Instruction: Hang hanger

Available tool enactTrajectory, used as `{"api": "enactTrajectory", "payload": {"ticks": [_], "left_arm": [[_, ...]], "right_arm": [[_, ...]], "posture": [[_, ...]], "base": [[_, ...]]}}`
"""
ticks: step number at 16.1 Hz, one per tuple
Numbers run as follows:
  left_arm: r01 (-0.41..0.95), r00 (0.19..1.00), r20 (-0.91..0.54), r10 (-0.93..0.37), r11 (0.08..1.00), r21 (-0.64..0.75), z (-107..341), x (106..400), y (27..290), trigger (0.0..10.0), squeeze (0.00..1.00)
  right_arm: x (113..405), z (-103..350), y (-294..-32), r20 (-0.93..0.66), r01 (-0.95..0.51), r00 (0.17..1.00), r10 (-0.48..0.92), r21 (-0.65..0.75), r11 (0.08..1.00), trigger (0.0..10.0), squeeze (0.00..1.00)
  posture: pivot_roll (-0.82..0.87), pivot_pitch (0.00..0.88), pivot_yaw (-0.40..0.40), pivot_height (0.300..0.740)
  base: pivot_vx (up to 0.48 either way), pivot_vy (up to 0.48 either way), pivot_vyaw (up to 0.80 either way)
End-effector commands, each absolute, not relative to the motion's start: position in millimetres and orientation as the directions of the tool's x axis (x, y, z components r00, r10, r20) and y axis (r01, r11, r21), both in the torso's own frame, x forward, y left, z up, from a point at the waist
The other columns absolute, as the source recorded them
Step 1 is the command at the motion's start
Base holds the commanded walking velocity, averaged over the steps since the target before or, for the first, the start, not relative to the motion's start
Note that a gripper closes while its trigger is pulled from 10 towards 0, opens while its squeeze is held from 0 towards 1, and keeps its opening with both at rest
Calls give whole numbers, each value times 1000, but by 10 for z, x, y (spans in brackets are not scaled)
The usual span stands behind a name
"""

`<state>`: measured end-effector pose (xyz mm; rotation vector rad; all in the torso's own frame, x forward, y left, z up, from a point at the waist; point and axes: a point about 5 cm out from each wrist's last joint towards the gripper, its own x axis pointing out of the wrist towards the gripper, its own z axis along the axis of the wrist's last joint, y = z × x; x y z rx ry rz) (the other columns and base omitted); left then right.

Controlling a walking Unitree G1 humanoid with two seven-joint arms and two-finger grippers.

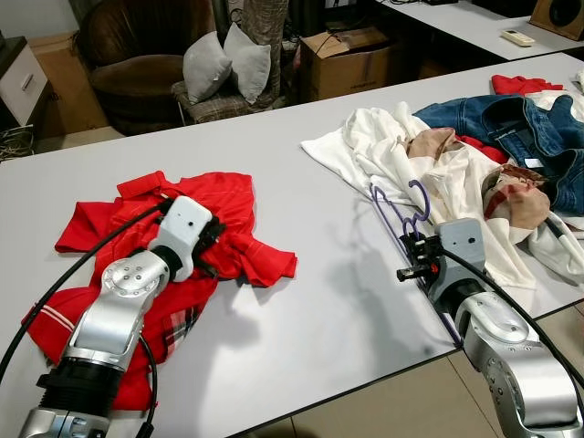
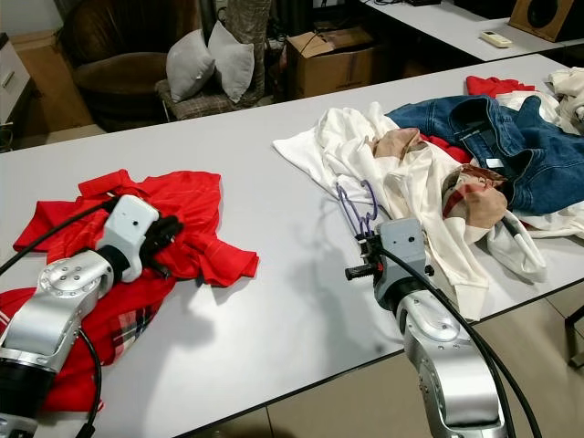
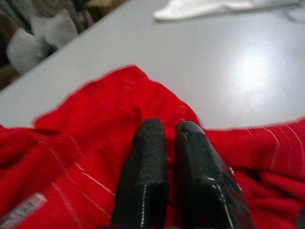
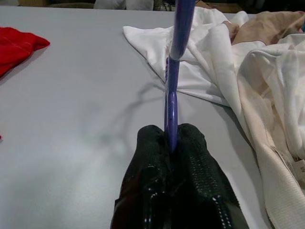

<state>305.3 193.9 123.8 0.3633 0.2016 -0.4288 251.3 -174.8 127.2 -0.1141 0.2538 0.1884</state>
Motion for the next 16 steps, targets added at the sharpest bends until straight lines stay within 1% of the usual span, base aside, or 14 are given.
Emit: {"api": "enactTrajectory", "payload": {"ticks": [1,2,3,4,6,8,10,12,13,14,15,16], "left_arm": [[400,912,-226,-341,860,316,1307,3080,1998,0,0],[377,922,-195,-334,889,260,1343,3095,2000,10000,0],[386,917,-205,-341,889,248,1316,3097,1998,10000,208],[390,914,-225,-338,884,257,1274,3095,2007,10000,1000],[392,906,-268,-328,889,238,1176,3089,2020,10000,1000],[392,905,-275,-326,889,237,1152,3095,2014,10000,1000],[419,891,-289,-350,879,228,1119,3095,1968,10000,1000],[443,877,-295,-379,875,194,1092,3088,1919,10000,1000],[451,870,-290,-400,881,139,1085,3080,1892,10000,569],[462,861,-290,-418,881,102,1079,3070,1873,10000,0],[474,852,-297,-430,875,93,1071,3062,1862,10000,0],[504,830,-334,-447,857,106,1025,3035,1862,10000,0]], "right_arm": [[2469,1099,-1786,-346,-181,926,152,-53,982,10000,0],[2467,1090,-1777,-351,-177,923,155,-32,984,10000,0],[2469,1091,-1771,-352,-177,923,157,-25,984,10000,0],[2469,1092,-1766,-352,-179,922,160,-20,984,10000,0],[2460,1083,-1786,-359,-161,922,143,-19,987,10000,0],[2446,1074,-1842,-369,-133,922,116,-21,991,10000,0],[2445,1091,-1813,-359,-144,922,144,27,989,10000,0],[2448,1088,-1791,-362,-142,921,143,30,989,10000,0],[2451,1090,-1762,-357,-141,922,148,47,989,10000,0],[2448,1086,-1751,-360,-143,921,147,39,989,10000,0],[2447,1081,-1748,-362,-144,920,148,39,989,10000,0],[2448,1082,-1746,-360,-143,922,146,37,989,10000,0]], "posture": [[-128,0,82,740],[-127,0,81,740],[-127,0,81,740],[-127,0,80,740],[-128,0,83,740],[-130,0,85,740],[-135,0,89,740],[-136,0,89,740],[-140,0,93,740],[-140,0,93,740],[-141,0,95,740],[-143,0,98,740]], "base": [[0,0,0],[0,0,0],[0,0,0],[0,0,0],[0,0,0],[0,0,0],[0,0,0],[0,0,0],[0,0,0],[0,0,0],[0,0,0],[0,0,0]]}}
